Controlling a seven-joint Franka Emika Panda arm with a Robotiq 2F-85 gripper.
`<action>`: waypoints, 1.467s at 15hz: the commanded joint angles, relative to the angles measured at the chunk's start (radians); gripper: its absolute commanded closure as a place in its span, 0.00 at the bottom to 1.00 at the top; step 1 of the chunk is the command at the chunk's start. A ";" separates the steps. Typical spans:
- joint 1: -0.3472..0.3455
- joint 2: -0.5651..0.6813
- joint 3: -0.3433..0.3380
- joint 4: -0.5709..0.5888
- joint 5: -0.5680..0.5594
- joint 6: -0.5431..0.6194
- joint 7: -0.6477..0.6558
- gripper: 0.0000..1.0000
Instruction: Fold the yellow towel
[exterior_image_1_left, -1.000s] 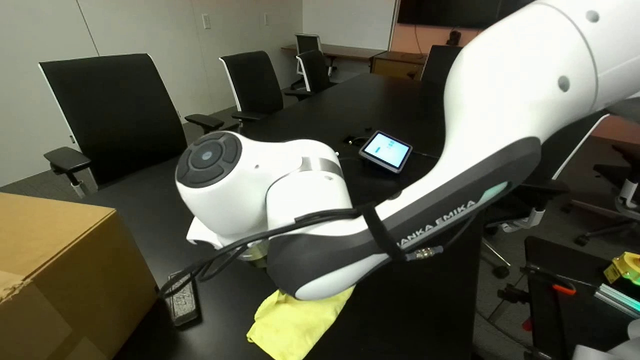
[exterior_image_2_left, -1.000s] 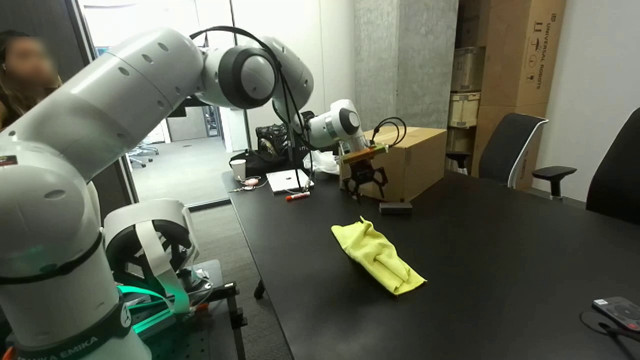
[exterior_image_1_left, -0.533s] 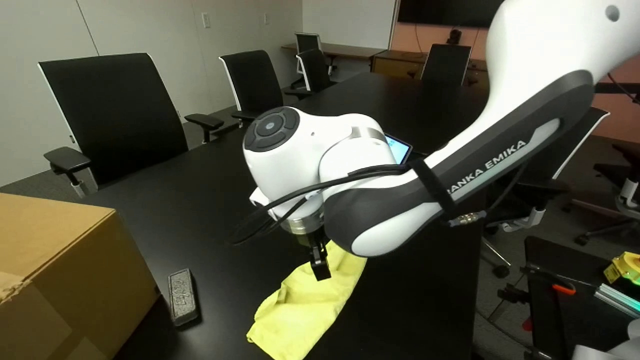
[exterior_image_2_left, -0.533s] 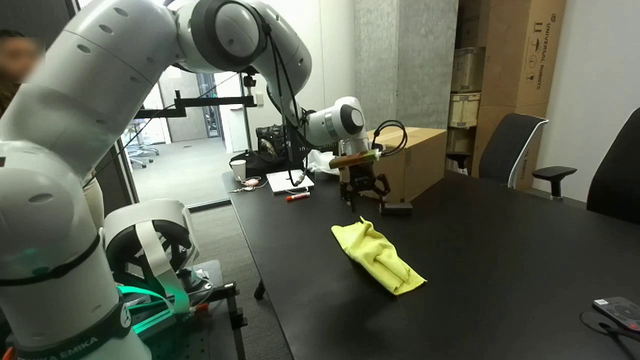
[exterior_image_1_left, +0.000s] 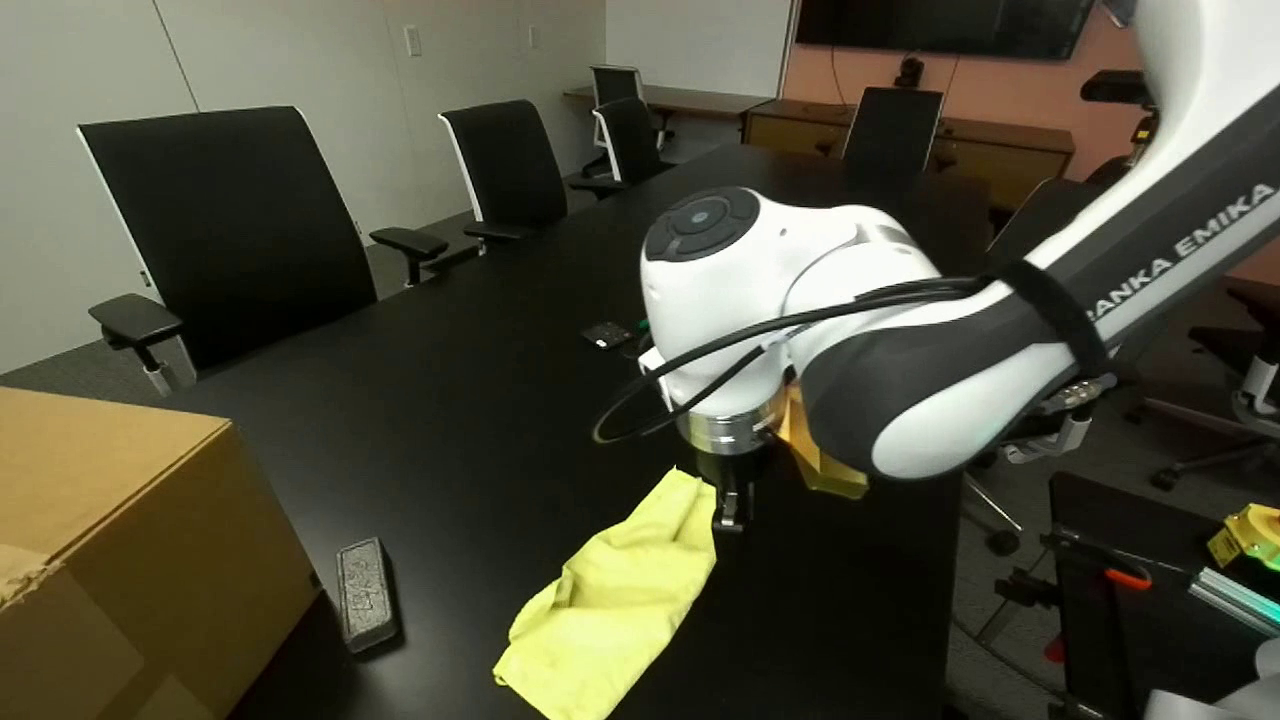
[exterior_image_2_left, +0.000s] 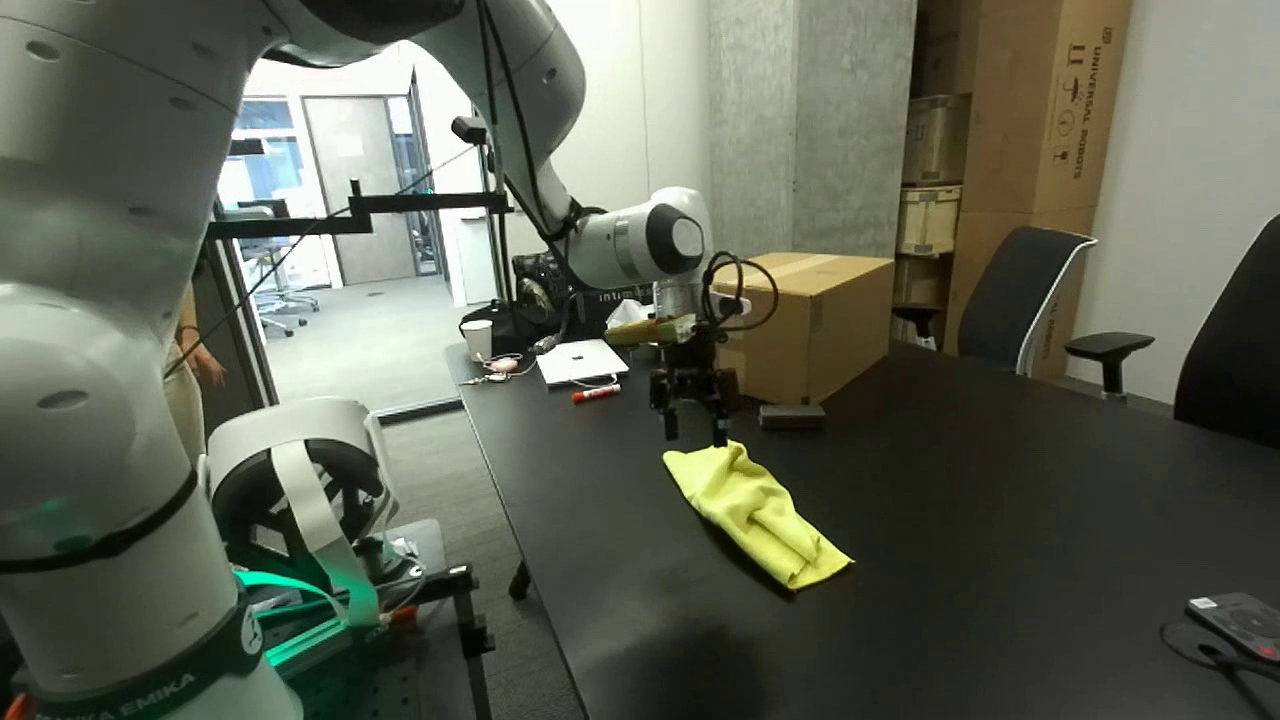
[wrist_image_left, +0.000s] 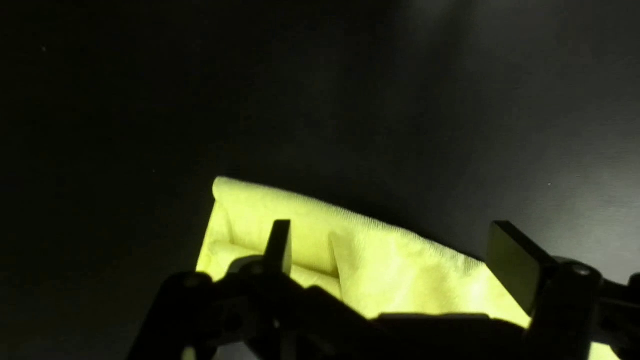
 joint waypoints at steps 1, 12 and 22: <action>-0.017 -0.207 0.000 -0.248 0.063 0.096 0.131 0.00; -0.129 -0.778 0.020 -0.739 0.180 0.118 0.143 0.00; -0.233 -1.008 0.029 -0.764 0.188 -0.038 0.041 0.00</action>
